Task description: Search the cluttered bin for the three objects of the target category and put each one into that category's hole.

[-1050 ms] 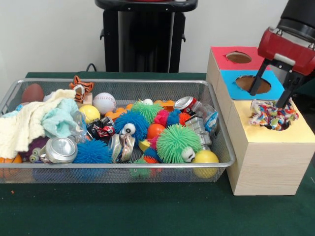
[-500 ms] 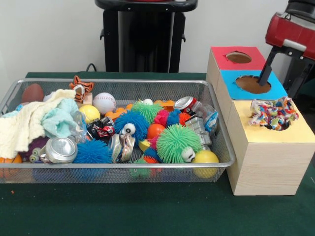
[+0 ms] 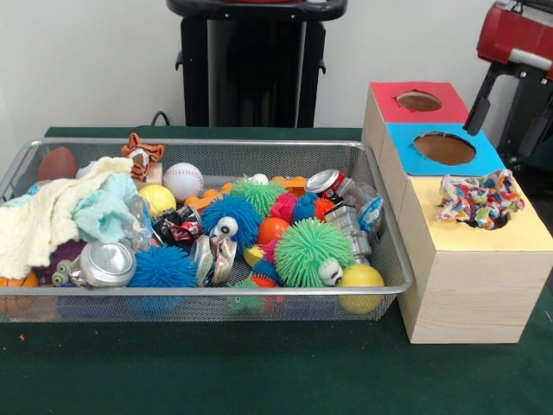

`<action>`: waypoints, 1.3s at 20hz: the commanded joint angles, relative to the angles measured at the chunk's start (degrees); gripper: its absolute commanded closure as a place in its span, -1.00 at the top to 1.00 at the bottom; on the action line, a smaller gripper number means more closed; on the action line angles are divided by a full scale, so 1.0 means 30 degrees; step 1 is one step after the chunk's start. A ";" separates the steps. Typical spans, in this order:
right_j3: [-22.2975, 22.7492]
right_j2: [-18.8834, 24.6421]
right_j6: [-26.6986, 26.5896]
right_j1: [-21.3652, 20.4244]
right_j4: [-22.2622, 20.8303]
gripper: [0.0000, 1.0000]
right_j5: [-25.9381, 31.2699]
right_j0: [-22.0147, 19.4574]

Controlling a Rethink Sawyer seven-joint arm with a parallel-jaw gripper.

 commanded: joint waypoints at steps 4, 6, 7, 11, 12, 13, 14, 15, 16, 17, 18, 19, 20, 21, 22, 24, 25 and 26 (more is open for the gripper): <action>0.0255 0.2002 0.4398 -0.0128 -0.0842 -1.00 0.2417 -0.0464; 0.0305 0.2043 0.4423 -0.0156 -0.0840 -1.00 0.2429 -0.0438; 0.0332 0.2073 0.4416 -0.0179 -0.0865 -1.00 0.2452 -0.0432; 0.0468 0.2152 0.4485 -0.0190 -0.0901 -1.00 0.2195 -0.0355; 0.0499 0.2188 0.4523 -0.0193 -0.0886 -1.00 0.2150 -0.0340; 0.0530 0.2223 0.4562 -0.0196 -0.0871 -1.00 0.2105 -0.0325; 0.0567 0.2268 0.4641 -0.0202 -0.0820 -1.00 0.2040 -0.0318; 0.0590 0.2250 0.4715 -0.0172 -0.0793 -1.00 0.1971 -0.0290; 0.0581 0.2232 0.4710 -0.0131 -0.0823 -1.00 0.1959 -0.0278; 0.0660 0.2398 0.4688 -0.0148 -0.0771 -1.00 0.1882 -0.0312; 0.0774 0.2605 0.4638 -0.0123 -0.0733 -1.00 0.1695 -0.0333; 0.0835 0.2711 0.4651 -0.0030 -0.0701 -1.00 0.1476 -0.0314; 0.0914 0.2922 0.4622 -0.0001 -0.0634 -1.00 0.1284 -0.0354; 0.0955 0.3046 0.4632 0.0072 -0.0593 -1.00 0.1114 -0.0366; 0.1006 0.3167 0.4639 0.0135 -0.0554 -1.00 0.0936 -0.0391; 0.1106 0.3311 0.4709 0.0301 -0.0527 -1.00 0.0621 -0.0379; 0.1124 0.3347 0.4757 0.0393 -0.0522 -1.00 0.0498 -0.0364; 0.1149 0.3405 0.4793 0.0489 -0.0504 -1.00 0.0263 -0.0345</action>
